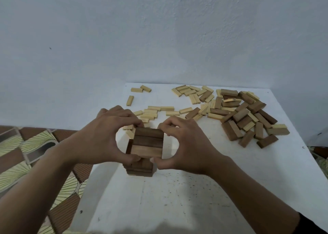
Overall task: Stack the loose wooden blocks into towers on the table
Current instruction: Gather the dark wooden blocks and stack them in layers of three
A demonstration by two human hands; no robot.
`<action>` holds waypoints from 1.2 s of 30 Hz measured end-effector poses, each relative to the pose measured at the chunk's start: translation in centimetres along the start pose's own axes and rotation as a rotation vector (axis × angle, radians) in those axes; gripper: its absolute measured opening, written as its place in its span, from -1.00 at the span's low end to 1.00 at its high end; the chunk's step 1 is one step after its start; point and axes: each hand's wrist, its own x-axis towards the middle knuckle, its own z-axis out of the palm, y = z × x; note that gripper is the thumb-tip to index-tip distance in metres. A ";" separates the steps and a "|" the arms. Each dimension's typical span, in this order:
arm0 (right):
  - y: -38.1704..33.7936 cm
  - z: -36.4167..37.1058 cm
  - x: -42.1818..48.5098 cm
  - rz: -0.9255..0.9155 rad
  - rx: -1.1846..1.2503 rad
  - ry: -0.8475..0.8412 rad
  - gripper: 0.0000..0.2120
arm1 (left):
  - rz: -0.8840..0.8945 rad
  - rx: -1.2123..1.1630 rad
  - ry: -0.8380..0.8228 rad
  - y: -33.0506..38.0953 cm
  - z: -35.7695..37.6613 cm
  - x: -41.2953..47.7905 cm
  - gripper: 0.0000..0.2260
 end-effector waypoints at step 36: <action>-1.4 1.9 1.0 0.073 -0.088 -0.157 -0.12 | -0.053 -0.120 -0.111 -4.2 2.9 -1.8 -0.37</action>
